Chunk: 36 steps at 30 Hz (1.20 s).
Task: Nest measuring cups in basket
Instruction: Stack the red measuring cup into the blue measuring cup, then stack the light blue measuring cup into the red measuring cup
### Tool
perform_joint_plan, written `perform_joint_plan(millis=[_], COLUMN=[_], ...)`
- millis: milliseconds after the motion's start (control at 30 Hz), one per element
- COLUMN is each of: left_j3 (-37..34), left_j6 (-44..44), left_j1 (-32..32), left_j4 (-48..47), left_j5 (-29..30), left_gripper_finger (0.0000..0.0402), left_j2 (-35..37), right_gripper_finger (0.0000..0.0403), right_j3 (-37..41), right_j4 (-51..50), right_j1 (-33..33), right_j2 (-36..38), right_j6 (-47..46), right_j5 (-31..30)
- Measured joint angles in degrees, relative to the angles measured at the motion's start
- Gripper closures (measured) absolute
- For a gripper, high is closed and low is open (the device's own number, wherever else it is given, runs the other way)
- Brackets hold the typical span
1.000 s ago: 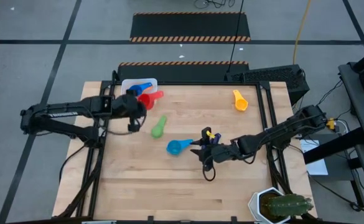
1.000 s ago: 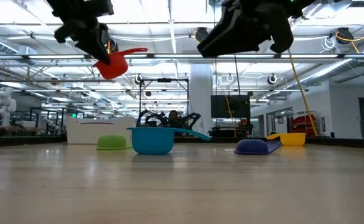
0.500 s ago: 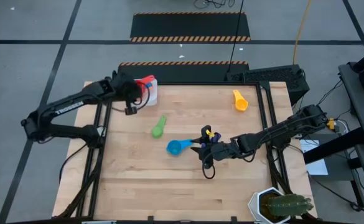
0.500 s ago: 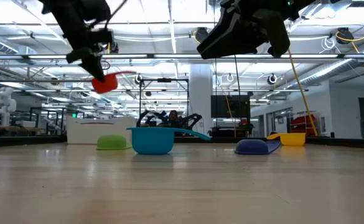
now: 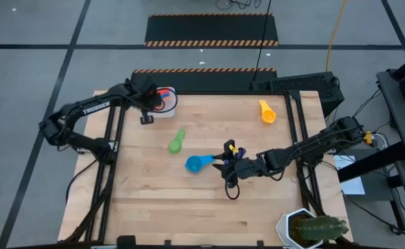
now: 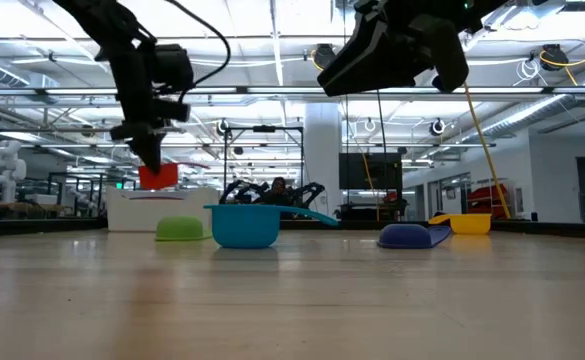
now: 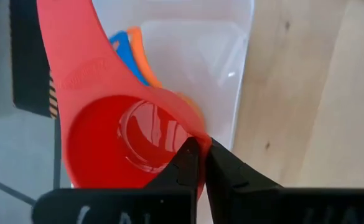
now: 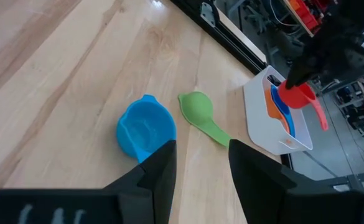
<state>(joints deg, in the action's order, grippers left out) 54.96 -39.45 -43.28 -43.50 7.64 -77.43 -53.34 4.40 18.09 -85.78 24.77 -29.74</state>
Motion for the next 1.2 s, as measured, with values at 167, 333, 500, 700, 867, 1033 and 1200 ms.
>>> perform_joint_plan(millis=[167, 333, 500, 700, 867, 1033, 1200], left_j3=[0.0, 0.0, 0.0, 0.0, 0.0, 0.0, 0.0], left_j6=[-3.6, -3.9, -6.6, -6.9, -6.3, -5.4, -4.3], left_j1=[-0.6, -1.4, -3.4, -4.9, -5.2, -5.2, -5.2], left_j4=[-0.1, -0.1, 1.7, 2.7, 2.7, 3.2, 3.2], left_j5=[0.3, 0.4, 0.6, -0.4, -0.5, 0.5, 4.1], left_gripper_finger=[0.0382, 0.0394, 0.0376, 0.0388, 0.0376, 0.0330, 0.0289], left_j2=[-1.2, -1.2, -1.4, -3.4, -5.4, -5.7, -5.7], right_gripper_finger=[0.0264, 0.0264, 0.0264, 0.0264, 0.0264, 0.0264, 0.0264], right_j3=[0.0, 0.0, 0.0, 0.0, 0.0, 0.0, 0.0], right_j4=[0.0, 0.0, 0.0, 0.0, 0.0, 0.0, 0.0], right_j1=[0.0, 0.0, 0.0, 0.0, 0.0, 0.0, 0.0], right_j2=[0.0, 0.0, 0.0, 0.0, 0.0, 0.0, 0.0], right_j6=[0.0, 0.0, 0.0, 0.0, 0.1, 0.1, 0.1], right_j5=[0.0, 0.0, 0.0, 0.0, 0.0, 0.0, 0.0])
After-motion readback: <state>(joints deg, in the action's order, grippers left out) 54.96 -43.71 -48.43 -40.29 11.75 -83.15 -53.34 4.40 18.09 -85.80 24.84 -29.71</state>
